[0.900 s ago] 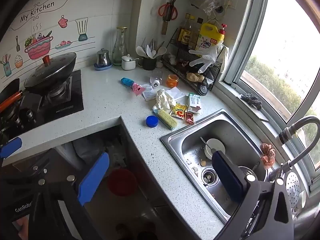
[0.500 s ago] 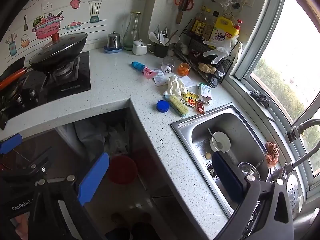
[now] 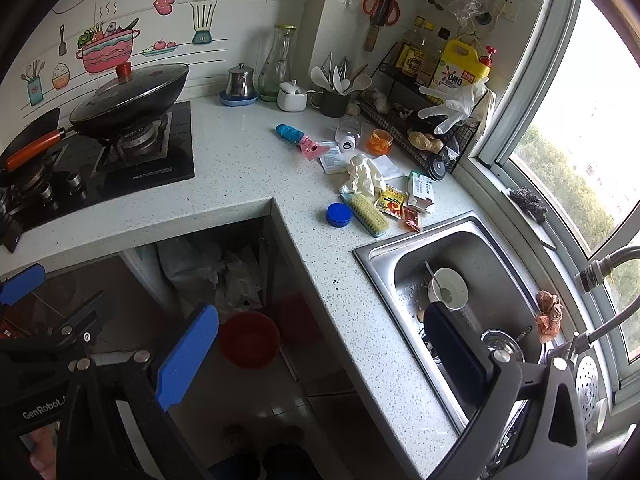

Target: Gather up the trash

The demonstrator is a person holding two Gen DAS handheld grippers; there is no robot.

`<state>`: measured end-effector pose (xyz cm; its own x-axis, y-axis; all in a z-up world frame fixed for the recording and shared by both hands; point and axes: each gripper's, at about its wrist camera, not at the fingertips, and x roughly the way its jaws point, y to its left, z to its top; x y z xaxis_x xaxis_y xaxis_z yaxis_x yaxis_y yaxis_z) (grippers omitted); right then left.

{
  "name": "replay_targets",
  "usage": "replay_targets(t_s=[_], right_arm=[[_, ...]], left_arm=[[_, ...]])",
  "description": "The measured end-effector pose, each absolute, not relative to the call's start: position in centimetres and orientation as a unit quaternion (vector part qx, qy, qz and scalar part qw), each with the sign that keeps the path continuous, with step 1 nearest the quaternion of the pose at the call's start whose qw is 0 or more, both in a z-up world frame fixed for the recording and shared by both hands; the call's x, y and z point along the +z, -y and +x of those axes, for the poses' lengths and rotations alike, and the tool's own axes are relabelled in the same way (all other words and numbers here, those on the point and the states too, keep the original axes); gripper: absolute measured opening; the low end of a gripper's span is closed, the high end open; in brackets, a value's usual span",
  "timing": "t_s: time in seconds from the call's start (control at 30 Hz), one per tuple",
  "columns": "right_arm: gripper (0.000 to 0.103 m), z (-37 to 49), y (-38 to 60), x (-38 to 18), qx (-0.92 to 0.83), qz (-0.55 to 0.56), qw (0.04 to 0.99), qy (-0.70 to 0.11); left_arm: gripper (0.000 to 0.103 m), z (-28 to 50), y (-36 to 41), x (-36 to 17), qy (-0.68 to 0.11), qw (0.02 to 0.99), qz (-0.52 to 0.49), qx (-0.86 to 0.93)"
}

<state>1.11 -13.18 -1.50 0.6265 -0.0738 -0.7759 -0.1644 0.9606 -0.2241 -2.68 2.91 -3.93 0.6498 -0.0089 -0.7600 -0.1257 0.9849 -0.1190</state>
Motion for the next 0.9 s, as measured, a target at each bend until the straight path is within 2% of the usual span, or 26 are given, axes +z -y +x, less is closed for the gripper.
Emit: replay_targets(t_s=[0.9], right_arm=[[0.103, 1.2, 13.6, -1.3, 0.012, -0.132, 0.899, -0.417]], left_arm=[[0.102, -1.6, -2.1, -3.3, -0.404, 0.912, -0.074, 0.017]])
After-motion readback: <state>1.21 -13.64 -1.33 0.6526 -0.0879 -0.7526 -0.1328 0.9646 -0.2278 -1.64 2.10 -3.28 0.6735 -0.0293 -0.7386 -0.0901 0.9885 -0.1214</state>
